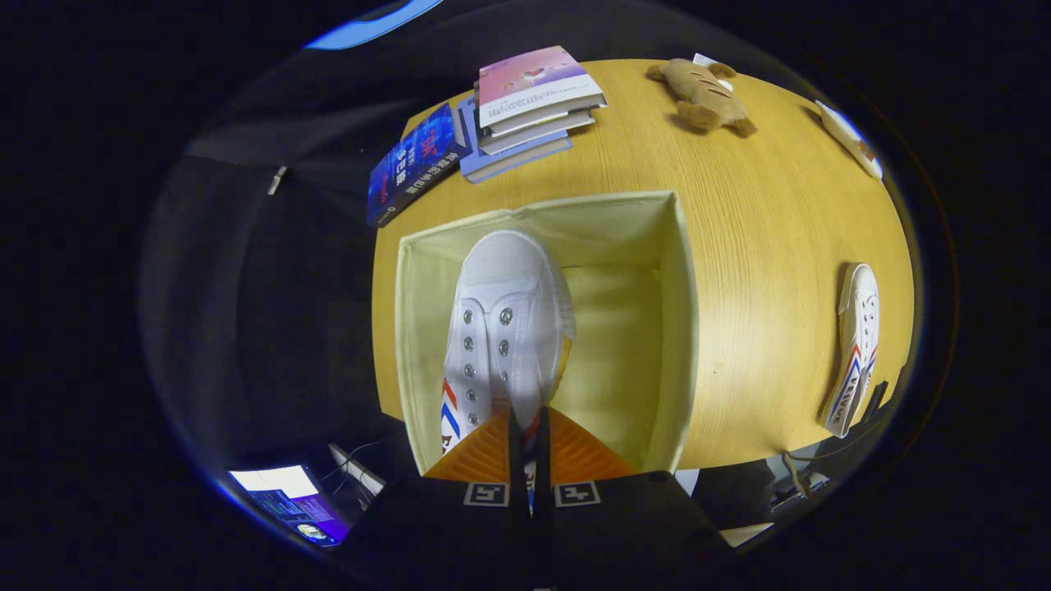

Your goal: Open the storage box then place both shoes into the box .Put the left shoe in first, then the right shoe, with the right side of both shoes facing outward in a uniform manner.

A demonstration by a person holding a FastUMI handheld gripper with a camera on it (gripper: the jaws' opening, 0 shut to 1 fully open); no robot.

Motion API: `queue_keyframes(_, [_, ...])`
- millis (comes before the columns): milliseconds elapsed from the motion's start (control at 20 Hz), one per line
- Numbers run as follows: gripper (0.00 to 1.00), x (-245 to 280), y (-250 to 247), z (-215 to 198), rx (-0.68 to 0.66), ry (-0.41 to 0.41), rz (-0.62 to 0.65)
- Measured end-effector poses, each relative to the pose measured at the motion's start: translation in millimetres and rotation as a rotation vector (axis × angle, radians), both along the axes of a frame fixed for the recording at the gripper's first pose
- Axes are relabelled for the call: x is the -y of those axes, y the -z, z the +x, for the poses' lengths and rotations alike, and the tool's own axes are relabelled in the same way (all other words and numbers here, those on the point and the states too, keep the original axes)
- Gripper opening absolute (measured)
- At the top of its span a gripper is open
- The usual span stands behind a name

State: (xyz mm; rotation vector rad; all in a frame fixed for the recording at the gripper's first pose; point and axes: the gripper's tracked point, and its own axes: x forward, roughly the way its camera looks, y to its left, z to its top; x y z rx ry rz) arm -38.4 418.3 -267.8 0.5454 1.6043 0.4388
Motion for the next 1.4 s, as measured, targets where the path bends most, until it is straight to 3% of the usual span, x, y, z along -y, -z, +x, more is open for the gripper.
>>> queue_keyframes(500, [0.08, -39.0, 48.6, -26.6, -0.041, -0.077, -0.045])
queue_keyframes(750, [0.34, -36.4, 35.3, -26.1, -0.056, -0.072, 0.005])
queue_keyframes(800, [0.48, -35.2, 30.9, -26.3, -0.056, -0.067, 0.024])
queue_keyframes(1050, [0.85, -23.3, -4.2, -28.6, -0.055, -0.044, 0.124])
queue_keyframes(1400, [0.86, 53.6, -72.2, -3.7, -0.026, 0.151, 0.320])
